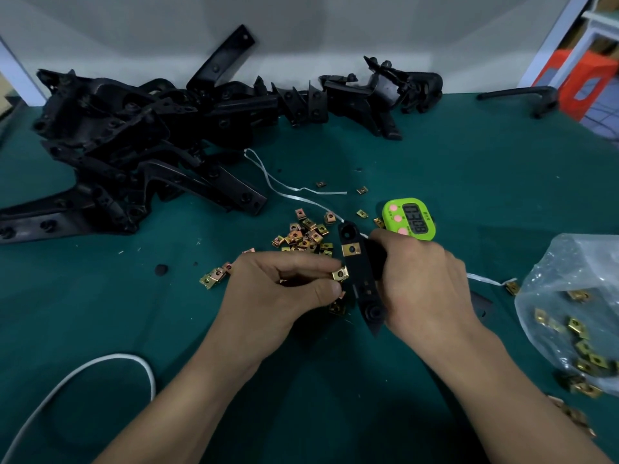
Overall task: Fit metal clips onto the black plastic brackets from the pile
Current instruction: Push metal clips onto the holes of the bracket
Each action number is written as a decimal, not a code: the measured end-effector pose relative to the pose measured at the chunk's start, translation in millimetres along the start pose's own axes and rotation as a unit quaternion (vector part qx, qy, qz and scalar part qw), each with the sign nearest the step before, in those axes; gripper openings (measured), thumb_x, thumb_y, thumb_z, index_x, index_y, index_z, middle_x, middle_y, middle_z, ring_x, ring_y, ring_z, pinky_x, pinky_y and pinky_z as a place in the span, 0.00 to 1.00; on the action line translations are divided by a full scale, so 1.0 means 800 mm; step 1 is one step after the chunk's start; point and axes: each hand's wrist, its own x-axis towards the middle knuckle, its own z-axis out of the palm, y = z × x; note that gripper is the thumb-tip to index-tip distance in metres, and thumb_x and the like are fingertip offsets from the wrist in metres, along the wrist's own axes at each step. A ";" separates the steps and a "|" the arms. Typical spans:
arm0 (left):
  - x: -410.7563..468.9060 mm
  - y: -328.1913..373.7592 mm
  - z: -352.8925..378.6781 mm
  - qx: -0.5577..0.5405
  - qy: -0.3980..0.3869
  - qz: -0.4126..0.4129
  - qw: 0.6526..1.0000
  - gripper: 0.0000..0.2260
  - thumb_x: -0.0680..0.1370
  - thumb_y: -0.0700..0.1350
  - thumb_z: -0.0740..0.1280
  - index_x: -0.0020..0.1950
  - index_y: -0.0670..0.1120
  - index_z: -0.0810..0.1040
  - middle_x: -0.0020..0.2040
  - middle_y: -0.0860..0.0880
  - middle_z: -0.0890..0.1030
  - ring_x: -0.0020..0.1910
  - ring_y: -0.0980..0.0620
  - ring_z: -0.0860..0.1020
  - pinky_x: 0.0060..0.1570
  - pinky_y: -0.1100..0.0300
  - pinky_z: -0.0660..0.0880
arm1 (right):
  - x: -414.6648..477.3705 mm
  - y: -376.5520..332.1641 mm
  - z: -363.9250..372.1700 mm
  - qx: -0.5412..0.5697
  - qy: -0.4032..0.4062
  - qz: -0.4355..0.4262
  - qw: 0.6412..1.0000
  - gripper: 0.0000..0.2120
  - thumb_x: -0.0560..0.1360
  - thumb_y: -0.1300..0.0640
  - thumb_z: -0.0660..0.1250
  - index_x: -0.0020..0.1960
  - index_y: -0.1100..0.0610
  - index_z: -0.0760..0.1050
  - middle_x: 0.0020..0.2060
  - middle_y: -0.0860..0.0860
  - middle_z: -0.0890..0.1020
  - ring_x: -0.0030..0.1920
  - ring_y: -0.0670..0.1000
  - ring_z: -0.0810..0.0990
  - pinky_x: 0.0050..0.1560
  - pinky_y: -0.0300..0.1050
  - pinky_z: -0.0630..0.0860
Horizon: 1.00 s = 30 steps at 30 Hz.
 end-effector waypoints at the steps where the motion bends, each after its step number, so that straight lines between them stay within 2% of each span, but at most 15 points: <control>1: 0.000 0.000 0.000 0.002 -0.002 0.000 1.000 0.10 0.65 0.43 0.80 0.44 0.54 0.89 0.40 0.50 0.87 0.40 0.58 0.84 0.42 0.69 0.78 | 0.000 -0.001 0.000 -0.002 0.001 0.001 1.000 0.13 0.66 0.55 0.70 0.48 0.48 0.72 0.28 0.47 0.67 0.34 0.59 0.67 0.36 0.48 0.63; 5: -0.002 -0.001 0.000 0.054 -0.023 0.003 0.998 0.15 0.69 0.33 0.79 0.43 0.54 0.89 0.41 0.51 0.88 0.40 0.58 0.85 0.42 0.68 0.78 | -0.001 -0.001 -0.001 -0.009 0.003 0.020 1.000 0.14 0.66 0.56 0.71 0.50 0.48 0.74 0.28 0.47 0.65 0.35 0.60 0.69 0.37 0.48 0.65; 8: -0.004 -0.001 0.002 0.072 -0.018 0.005 0.997 0.16 0.69 0.34 0.79 0.43 0.56 0.89 0.41 0.53 0.88 0.40 0.59 0.84 0.42 0.70 0.78 | 0.000 -0.001 -0.002 -0.043 0.015 0.034 0.998 0.14 0.66 0.58 0.71 0.50 0.49 0.74 0.26 0.47 0.63 0.32 0.59 0.66 0.35 0.47 0.63; 10: -0.005 -0.001 0.003 0.077 -0.013 0.003 0.997 0.14 0.69 0.35 0.80 0.44 0.55 0.89 0.41 0.52 0.88 0.40 0.58 0.85 0.42 0.69 0.78 | 0.001 -0.002 -0.003 -0.069 0.025 0.046 0.996 0.12 0.67 0.60 0.70 0.47 0.49 0.73 0.25 0.47 0.62 0.27 0.55 0.63 0.30 0.46 0.57; 12: -0.006 0.000 0.004 0.059 -0.011 -0.012 0.998 0.11 0.68 0.38 0.81 0.45 0.53 0.89 0.42 0.50 0.88 0.41 0.55 0.85 0.43 0.65 0.79 | 0.001 -0.002 -0.005 -0.082 0.034 0.058 0.994 0.11 0.68 0.60 0.70 0.45 0.49 0.72 0.24 0.48 0.61 0.24 0.49 0.57 0.27 0.44 0.51; 15: -0.007 0.002 0.008 0.017 -0.002 -0.054 0.998 0.09 0.65 0.44 0.79 0.44 0.52 0.89 0.41 0.47 0.88 0.41 0.52 0.85 0.45 0.62 0.81 | 0.000 -0.003 -0.007 -0.085 0.040 0.068 0.993 0.10 0.69 0.61 0.69 0.44 0.49 0.71 0.24 0.48 0.61 0.24 0.47 0.55 0.27 0.42 0.48; 20: -0.008 0.006 0.011 -0.060 0.010 -0.091 0.994 0.13 0.61 0.41 0.79 0.44 0.51 0.88 0.37 0.45 0.86 0.36 0.54 0.83 0.39 0.67 0.78 | -0.002 -0.010 -0.008 -0.087 0.038 0.063 0.993 0.10 0.69 0.62 0.68 0.41 0.50 0.69 0.24 0.48 0.60 0.24 0.47 0.55 0.27 0.42 0.48; 22: -0.008 0.005 0.011 -0.073 0.010 -0.098 0.992 0.13 0.61 0.41 0.80 0.44 0.50 0.88 0.36 0.45 0.86 0.35 0.54 0.83 0.38 0.67 0.78 | -0.003 -0.013 -0.007 -0.094 0.033 0.055 0.994 0.10 0.70 0.62 0.67 0.41 0.51 0.68 0.24 0.48 0.59 0.24 0.51 0.57 0.27 0.43 0.48; 24: -0.009 0.003 0.012 -0.089 -0.001 -0.104 0.991 0.13 0.62 0.39 0.79 0.45 0.46 0.88 0.38 0.43 0.86 0.36 0.53 0.84 0.38 0.65 0.78 | -0.005 -0.018 -0.006 -0.099 0.028 0.040 0.994 0.10 0.70 0.61 0.67 0.40 0.51 0.66 0.24 0.48 0.57 0.26 0.55 0.58 0.27 0.43 0.47; 28: -0.010 0.000 0.013 -0.112 -0.021 -0.099 0.989 0.13 0.65 0.37 0.79 0.48 0.42 0.87 0.42 0.40 0.87 0.38 0.50 0.85 0.40 0.63 0.79 | -0.007 -0.025 -0.004 -0.088 0.038 0.024 0.995 0.14 0.67 0.64 0.68 0.37 0.51 0.64 0.24 0.47 0.53 0.25 0.54 0.54 0.28 0.41 0.44; 30: -0.010 -0.001 0.013 -0.114 -0.017 -0.102 0.988 0.13 0.65 0.37 0.79 0.49 0.41 0.87 0.42 0.39 0.87 0.39 0.50 0.85 0.41 0.63 0.79 | -0.006 -0.021 -0.002 -0.086 0.040 0.022 0.995 0.12 0.68 0.64 0.68 0.38 0.51 0.66 0.24 0.46 0.54 0.25 0.54 0.56 0.28 0.40 0.45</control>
